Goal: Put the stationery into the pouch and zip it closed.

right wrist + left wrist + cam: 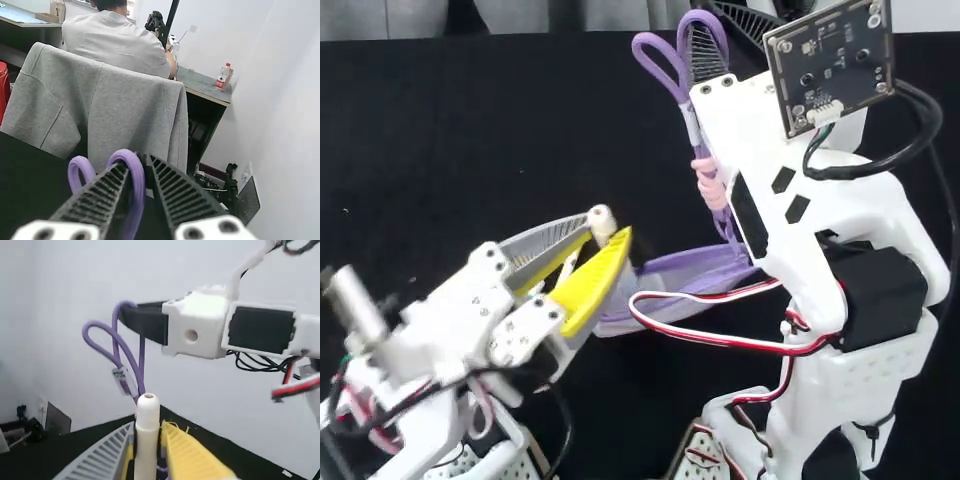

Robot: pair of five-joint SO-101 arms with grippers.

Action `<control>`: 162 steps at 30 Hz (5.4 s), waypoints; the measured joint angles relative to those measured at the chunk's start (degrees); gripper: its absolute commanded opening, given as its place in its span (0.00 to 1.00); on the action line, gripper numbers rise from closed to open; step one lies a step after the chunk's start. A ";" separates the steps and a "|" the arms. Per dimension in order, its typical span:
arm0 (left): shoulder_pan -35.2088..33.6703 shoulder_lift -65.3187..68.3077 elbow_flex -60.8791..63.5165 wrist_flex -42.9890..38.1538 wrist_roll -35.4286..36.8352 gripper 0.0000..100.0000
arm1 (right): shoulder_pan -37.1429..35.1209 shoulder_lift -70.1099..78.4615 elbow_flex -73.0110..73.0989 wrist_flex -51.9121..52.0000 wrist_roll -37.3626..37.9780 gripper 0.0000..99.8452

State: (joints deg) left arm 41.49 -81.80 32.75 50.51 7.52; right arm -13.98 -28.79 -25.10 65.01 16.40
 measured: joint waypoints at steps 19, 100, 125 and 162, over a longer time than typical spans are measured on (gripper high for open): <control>-0.44 -0.62 -9.93 13.80 -2.81 0.19 | 0.00 0.00 0.00 0.00 0.00 0.01; -28.40 94.95 -14.59 -3.08 0.26 0.03 | 0.00 0.00 0.00 0.00 0.00 0.01; -13.10 2.99 -12.04 -6.51 17.67 0.03 | 0.00 0.00 0.00 -0.35 0.88 0.01; 3.25 8.97 19.08 -24.09 -0.62 0.03 | 0.00 0.00 0.00 -0.35 3.25 0.01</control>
State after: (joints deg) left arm 44.75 -72.84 51.82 26.42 6.90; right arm -13.98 -28.79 -25.10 64.66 19.65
